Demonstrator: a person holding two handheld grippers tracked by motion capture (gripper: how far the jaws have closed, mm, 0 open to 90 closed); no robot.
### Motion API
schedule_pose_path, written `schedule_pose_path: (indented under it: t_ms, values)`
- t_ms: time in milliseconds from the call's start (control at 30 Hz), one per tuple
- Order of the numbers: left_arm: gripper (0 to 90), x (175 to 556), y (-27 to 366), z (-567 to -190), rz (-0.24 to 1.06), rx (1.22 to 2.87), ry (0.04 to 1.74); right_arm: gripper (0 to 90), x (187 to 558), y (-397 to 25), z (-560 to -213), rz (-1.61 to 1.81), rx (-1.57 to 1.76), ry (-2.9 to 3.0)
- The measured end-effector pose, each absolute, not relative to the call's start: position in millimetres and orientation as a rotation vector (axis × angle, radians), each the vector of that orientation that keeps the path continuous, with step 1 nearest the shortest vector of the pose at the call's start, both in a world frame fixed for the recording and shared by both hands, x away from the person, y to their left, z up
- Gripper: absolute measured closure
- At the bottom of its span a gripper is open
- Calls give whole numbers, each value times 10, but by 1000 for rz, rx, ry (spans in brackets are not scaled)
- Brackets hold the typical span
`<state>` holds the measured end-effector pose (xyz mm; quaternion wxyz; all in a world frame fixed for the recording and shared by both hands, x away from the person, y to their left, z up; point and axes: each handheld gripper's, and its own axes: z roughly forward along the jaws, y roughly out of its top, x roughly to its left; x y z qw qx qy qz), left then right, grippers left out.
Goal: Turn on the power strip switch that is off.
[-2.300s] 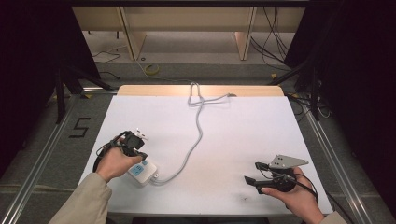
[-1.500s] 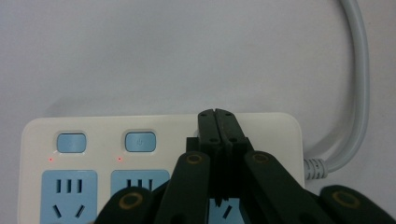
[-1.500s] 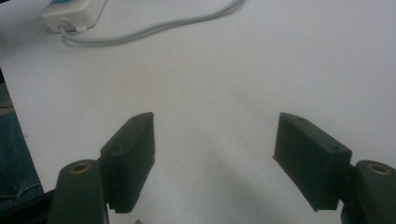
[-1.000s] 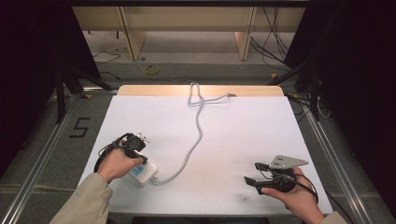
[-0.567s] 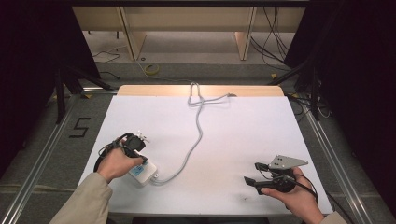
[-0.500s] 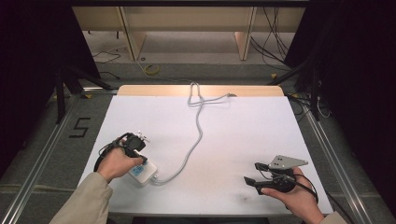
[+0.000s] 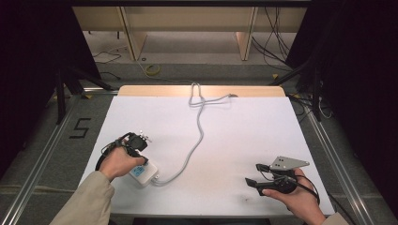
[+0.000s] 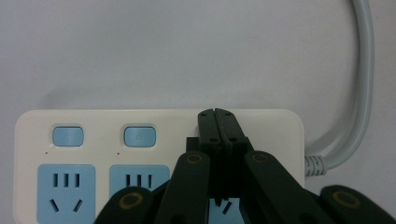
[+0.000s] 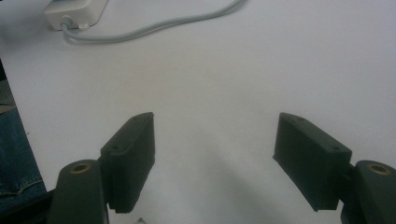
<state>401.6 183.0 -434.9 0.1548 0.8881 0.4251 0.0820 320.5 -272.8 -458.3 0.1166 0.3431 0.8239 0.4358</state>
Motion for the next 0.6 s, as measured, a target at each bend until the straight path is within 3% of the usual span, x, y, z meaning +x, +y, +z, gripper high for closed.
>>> schedule_pose_path:
  t_ms: [600]
  values:
    - [900,4051,1783,-4343,261,2574,1207,295,3205,-2726,-4583,1275,1003,2413]
